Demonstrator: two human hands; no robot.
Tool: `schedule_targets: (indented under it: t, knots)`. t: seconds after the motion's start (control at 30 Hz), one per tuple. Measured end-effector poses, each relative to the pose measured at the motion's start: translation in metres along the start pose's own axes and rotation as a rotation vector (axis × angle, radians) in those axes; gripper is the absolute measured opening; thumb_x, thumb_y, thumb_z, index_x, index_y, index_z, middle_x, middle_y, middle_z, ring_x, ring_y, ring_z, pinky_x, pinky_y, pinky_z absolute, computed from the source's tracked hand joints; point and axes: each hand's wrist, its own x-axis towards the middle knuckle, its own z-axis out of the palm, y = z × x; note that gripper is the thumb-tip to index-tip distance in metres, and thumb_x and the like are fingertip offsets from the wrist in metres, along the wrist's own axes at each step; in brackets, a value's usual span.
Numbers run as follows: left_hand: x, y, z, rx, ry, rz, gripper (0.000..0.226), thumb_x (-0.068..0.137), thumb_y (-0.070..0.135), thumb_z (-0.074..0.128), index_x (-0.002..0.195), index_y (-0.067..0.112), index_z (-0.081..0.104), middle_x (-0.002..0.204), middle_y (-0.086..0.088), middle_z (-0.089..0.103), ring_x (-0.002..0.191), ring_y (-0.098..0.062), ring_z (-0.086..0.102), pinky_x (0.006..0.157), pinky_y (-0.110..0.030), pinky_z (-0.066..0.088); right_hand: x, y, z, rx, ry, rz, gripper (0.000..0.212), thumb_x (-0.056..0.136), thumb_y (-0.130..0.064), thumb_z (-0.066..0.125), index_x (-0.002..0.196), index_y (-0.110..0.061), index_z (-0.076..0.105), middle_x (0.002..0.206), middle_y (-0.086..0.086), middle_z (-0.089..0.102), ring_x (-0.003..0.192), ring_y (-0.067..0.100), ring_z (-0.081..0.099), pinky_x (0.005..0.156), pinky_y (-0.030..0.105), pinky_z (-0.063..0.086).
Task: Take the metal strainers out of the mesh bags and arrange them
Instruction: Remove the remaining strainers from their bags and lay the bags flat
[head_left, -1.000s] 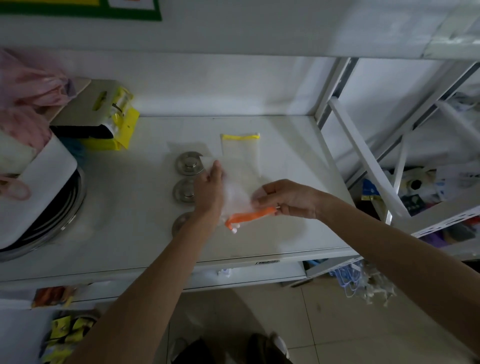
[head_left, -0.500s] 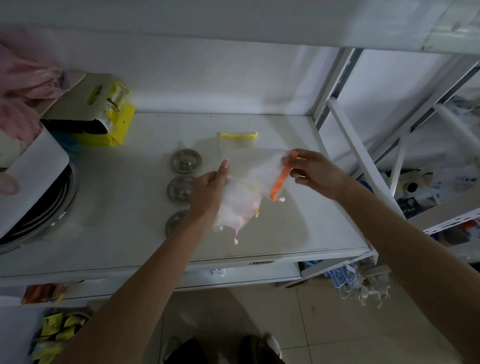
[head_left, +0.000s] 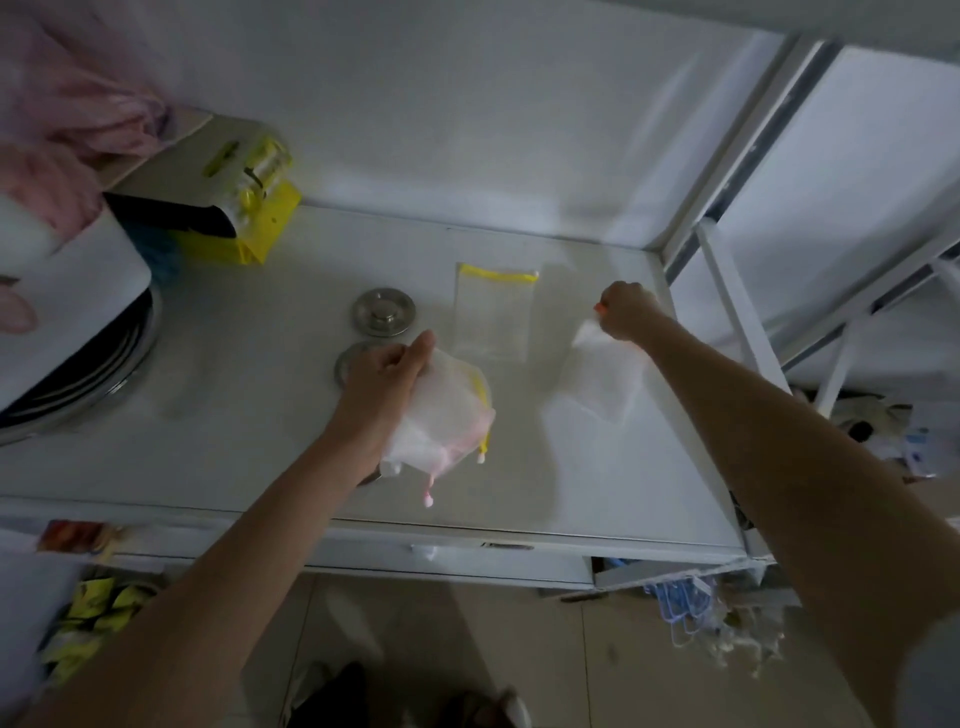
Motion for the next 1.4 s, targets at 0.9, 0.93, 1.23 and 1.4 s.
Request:
schedule_targets:
  t: [0.9, 0.93, 1.23, 1.4]
  knots:
    - [0.005, 0.009, 0.039, 0.226, 0.003, 0.07, 0.045, 0.1, 0.03, 0.04, 0.084, -0.006, 0.063, 0.065, -0.009, 0.051, 0.066, -0.022, 0.046, 0.047, -0.023, 0.029, -0.058, -0.054, -0.002, 0.403, -0.093, -0.395, 0.019, 0.087, -0.008, 0.057, 0.095, -0.007, 0.075, 0.102, 0.011, 0.075, 0.096, 0.023, 0.068, 0.09, 0.033, 0.051]
    - [0.006, 0.011, 0.04, 0.216, 0.004, 0.061, 0.043, 0.1, 0.03, 0.039, 0.085, -0.003, 0.063, 0.071, -0.012, 0.054, 0.069, -0.022, 0.048, 0.05, -0.027, 0.031, -0.073, -0.057, -0.005, 0.478, -0.125, -0.384, 0.019, 0.088, -0.009, 0.055, 0.093, -0.008, 0.074, 0.098, 0.01, 0.075, 0.09, 0.02, 0.068, 0.088, 0.034, 0.053]
    - [0.013, 0.014, 0.045, 0.111, 0.123, 0.003, 0.037, 0.103, 0.025, 0.033, 0.104, 0.0, 0.061, 0.096, -0.011, 0.055, 0.09, -0.025, 0.054, 0.07, -0.023, 0.032, -0.174, -0.081, -0.016, 0.991, -0.172, -0.125, 0.028, 0.085, -0.031, 0.069, 0.089, -0.003, 0.064, 0.07, -0.001, 0.062, 0.068, 0.014, 0.06, 0.069, 0.031, 0.052]
    - [0.018, 0.0, 0.049, 0.069, 0.169, 0.001, 0.038, 0.103, 0.022, 0.033, 0.101, -0.008, 0.057, 0.11, -0.028, 0.062, 0.102, -0.036, 0.058, 0.081, -0.034, 0.039, -0.191, -0.085, -0.011, 1.15, -0.159, -0.075, 0.035, 0.075, -0.023, 0.08, 0.086, 0.005, 0.062, 0.082, 0.01, 0.062, 0.076, 0.015, 0.062, 0.071, 0.031, 0.051]
